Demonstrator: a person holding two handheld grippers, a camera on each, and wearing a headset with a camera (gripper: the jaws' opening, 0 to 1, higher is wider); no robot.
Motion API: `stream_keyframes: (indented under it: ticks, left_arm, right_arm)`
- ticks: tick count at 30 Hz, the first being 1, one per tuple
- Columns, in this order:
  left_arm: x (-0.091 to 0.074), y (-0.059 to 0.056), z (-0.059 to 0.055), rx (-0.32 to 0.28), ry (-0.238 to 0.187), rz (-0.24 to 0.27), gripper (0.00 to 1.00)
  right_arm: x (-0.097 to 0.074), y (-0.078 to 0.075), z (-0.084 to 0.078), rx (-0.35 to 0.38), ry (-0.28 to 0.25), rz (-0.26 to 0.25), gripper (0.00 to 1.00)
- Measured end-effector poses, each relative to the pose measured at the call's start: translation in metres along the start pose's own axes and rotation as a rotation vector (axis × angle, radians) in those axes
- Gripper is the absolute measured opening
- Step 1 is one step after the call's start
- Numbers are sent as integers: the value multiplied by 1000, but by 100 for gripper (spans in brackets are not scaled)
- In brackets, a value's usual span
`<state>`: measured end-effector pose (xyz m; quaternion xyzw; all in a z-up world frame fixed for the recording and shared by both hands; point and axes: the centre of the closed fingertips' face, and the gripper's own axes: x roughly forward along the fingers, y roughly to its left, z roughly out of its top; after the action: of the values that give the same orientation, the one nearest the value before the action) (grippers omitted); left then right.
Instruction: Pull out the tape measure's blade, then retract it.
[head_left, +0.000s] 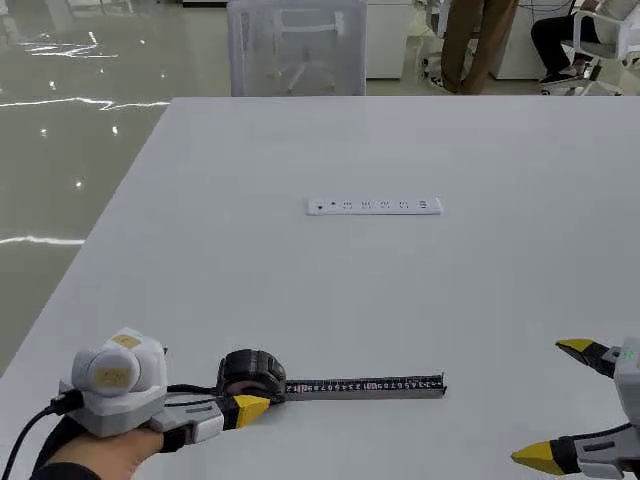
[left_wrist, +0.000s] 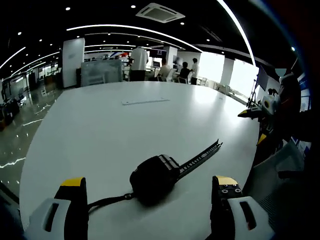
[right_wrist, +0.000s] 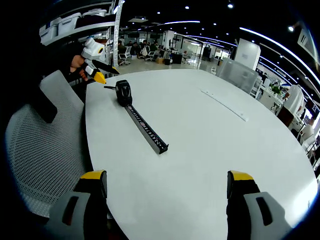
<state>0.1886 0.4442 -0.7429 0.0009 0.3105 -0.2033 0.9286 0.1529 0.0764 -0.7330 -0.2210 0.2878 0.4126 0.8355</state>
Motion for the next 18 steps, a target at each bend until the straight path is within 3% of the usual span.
stream_keyframes:
  ticks: [4,12,14,16,18]
  left_arm:
    - [6,-8,-3,-14,19,-6,100]
    - [12,-25,11,-1,10,-18,100]
    - [17,-25,11,5,12,12,100]
    - [21,-22,12,-26,7,48,100]
    - [25,-19,15,-45,-17,78,100]
  right_arm:
    - [9,1,4,-22,5,27,97]
    - [28,5,10,-53,21,74,100]
    - [34,4,9,-63,31,87,100]
    - [39,2,10,-78,38,98,100]
    - [43,2,13,-89,43,107,100]
